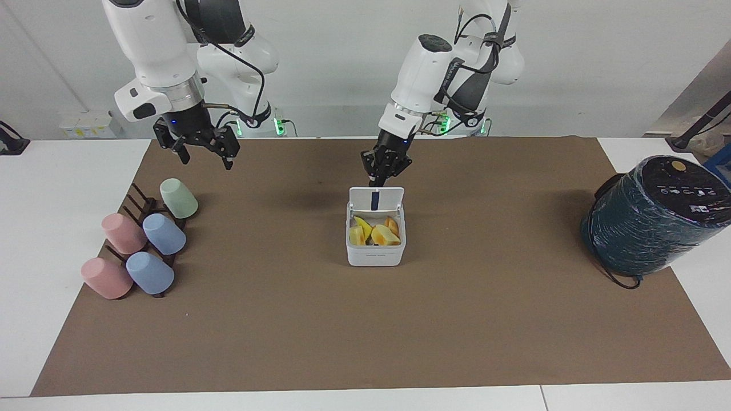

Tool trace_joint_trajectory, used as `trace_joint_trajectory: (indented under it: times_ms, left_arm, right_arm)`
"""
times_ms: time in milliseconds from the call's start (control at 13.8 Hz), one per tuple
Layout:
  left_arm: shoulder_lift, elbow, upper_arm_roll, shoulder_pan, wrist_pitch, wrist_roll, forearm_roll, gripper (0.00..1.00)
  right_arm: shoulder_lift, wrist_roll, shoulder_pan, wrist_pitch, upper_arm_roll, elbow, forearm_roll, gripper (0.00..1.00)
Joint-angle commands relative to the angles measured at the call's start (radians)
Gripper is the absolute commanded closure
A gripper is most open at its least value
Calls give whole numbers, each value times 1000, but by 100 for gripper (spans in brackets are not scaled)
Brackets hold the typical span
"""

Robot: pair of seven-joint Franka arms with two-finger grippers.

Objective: Close trash can lid
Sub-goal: 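Push the raised white lid down onto the can with the left gripper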

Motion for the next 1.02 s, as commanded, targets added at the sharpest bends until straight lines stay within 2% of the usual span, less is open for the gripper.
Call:
trace_joint_trajectory:
  times_ms: [0,582,800,945]
  left_arm:
    - [77,38,-3,27,100,-2,-27,82]
    - [139,38,-4,41,159,6,-27,88]
    - [202,48,-4,29,217,6,-27,88]
    - [217,52,-4,29,223,6,-27,88]
  right_arm:
    - [-11,-26,-22,4,12,-13,15,0]
    - [-11,-26,-22,4,12,-13,15,0]
    - [-11,-26,-22,4,12,-13,15,0]
    - [-11,-26,-22,4,12,-13,15,0]
